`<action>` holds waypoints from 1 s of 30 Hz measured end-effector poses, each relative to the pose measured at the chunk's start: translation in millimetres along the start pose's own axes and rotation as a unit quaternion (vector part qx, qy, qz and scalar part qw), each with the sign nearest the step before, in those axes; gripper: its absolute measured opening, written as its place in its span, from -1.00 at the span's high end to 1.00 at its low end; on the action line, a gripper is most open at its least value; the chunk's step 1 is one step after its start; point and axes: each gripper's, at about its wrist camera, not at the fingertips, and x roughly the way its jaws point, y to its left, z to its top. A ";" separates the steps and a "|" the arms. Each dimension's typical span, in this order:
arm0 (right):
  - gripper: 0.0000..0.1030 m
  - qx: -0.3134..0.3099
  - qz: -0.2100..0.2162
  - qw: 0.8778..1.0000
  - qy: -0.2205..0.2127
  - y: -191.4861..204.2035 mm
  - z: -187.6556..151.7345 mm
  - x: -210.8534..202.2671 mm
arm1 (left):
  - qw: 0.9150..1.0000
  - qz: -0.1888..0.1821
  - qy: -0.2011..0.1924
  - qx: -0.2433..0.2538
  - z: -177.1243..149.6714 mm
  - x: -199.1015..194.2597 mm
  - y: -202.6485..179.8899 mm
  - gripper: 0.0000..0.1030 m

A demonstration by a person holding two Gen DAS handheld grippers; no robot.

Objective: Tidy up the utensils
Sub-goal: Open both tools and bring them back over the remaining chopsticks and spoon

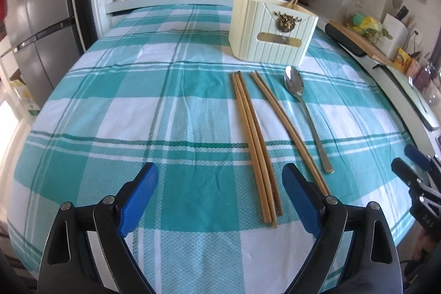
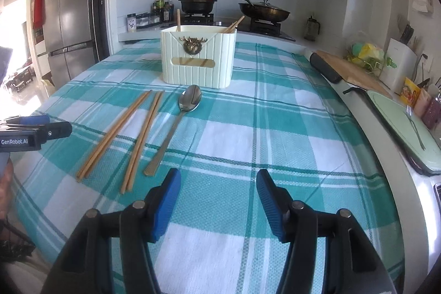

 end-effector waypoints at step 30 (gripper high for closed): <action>-0.13 0.014 0.027 1.000 0.001 14.0 -12.5 8.4 | 1.000 0.005 0.017 -0.004 11.0 36.4 10.5 -0.79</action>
